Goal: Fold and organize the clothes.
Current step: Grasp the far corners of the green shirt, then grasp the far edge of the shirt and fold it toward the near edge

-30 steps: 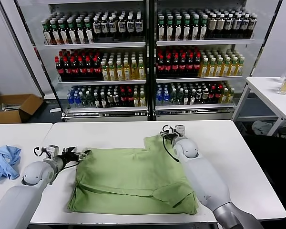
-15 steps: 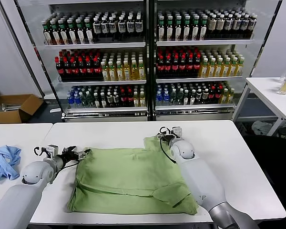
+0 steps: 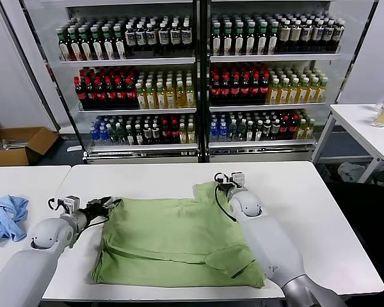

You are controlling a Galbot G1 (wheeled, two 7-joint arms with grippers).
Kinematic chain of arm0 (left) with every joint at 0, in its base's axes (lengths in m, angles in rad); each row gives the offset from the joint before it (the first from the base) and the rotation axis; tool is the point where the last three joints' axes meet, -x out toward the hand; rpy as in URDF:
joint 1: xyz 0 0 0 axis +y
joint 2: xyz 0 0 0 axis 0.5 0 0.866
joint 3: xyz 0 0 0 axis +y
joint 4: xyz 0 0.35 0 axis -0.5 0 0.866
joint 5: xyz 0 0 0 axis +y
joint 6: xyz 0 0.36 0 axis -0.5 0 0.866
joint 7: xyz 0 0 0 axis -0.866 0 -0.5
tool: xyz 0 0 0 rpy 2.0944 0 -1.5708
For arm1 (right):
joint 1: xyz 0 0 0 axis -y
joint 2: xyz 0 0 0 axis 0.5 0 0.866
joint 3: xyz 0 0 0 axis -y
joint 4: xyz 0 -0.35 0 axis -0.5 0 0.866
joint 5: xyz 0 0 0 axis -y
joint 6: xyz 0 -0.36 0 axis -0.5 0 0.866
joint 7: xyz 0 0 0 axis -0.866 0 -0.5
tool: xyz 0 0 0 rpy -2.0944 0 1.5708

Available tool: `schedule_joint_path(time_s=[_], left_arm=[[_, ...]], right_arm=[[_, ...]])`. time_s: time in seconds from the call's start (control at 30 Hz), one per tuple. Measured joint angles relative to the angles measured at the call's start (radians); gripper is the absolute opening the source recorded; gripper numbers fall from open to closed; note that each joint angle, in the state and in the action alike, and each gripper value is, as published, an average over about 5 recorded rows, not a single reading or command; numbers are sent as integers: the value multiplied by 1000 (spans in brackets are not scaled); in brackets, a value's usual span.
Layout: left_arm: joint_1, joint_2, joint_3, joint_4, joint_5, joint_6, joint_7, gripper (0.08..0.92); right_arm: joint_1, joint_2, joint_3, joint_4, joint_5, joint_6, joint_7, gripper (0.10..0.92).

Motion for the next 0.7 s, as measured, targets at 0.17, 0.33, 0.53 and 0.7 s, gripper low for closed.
schedule_joint_path(time_s=[0.17, 0.33, 0.53, 0.7], left_arm=[[5, -5, 8, -5, 2, -8, 2, 256], [18, -2, 7, -18, -1, -16, 6, 121], [39, 9, -9, -48, -28, -30, -5, 84], [77, 31, -38, -117, -68, -34, -40, 84]], right_arm=[[-15, -11, -2, 22, -1, 0, -5, 150], [-34, -28, 0, 53, 4, 10, -12, 106], [-67, -60, 9, 137, 35, 8, 0, 106], [-122, -101, 26, 279, 83, -11, 23, 106]])
